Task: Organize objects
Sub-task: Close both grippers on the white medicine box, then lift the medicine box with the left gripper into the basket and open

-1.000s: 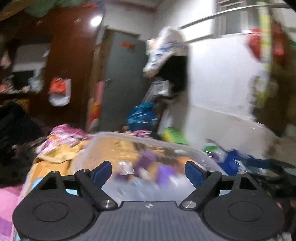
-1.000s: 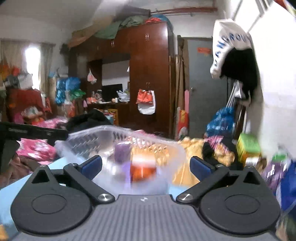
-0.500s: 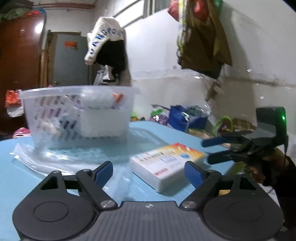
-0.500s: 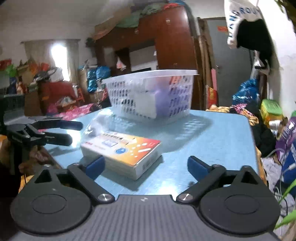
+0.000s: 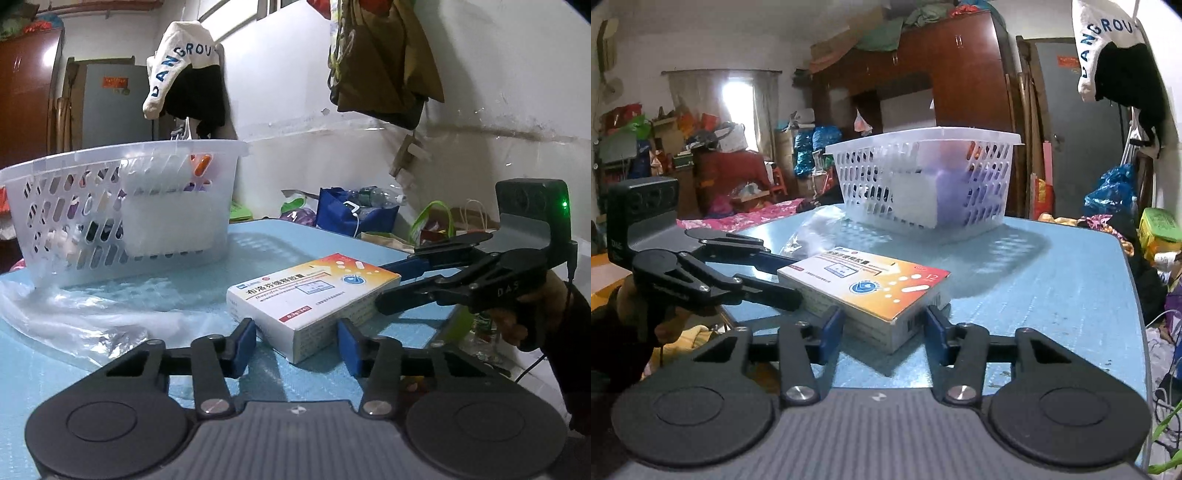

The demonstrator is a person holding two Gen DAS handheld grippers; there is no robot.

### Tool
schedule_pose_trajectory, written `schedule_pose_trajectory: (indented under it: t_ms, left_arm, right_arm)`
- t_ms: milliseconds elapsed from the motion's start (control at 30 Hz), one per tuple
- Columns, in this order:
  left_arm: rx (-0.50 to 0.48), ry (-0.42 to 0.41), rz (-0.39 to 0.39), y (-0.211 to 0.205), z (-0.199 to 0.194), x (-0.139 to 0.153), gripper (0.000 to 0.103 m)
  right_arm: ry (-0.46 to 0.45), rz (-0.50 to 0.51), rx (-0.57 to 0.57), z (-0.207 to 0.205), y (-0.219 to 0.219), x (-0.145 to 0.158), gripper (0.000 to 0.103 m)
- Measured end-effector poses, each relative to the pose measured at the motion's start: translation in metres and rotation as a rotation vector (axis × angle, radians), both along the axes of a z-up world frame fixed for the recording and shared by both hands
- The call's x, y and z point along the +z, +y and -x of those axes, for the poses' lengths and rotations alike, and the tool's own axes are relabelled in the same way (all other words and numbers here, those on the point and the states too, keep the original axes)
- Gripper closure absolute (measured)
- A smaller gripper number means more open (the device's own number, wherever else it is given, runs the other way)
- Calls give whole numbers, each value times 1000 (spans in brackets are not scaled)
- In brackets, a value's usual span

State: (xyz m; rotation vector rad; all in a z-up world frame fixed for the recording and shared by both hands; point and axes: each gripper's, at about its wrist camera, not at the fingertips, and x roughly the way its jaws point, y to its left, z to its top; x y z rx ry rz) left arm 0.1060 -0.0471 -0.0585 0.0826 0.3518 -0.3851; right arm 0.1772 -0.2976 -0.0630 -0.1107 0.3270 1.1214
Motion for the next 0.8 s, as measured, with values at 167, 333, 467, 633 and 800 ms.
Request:
schedule_pose_trajectory:
  t_ms: [167, 333, 467, 633, 800]
  left_arm:
    - [-6, -37, -1, 2, 7, 2, 54]
    - [-22, -72, 18, 7, 15, 8, 56]
    - [-22, -91, 26, 8, 19, 11, 56]
    - [-20, -108, 31, 12, 22, 15, 57]
    - [-11, -130, 34, 15, 26, 19, 57]
  right_arm:
    - [-14, -4, -2, 7, 0, 3, 55]
    - [-57, -9, -13, 17, 1, 12, 56]
    - [-83, -6, -22, 21, 4, 18, 57]
    - [-90, -1, -23, 22, 8, 21, 59]
    - [-113, 0, -24, 26, 12, 29, 60]
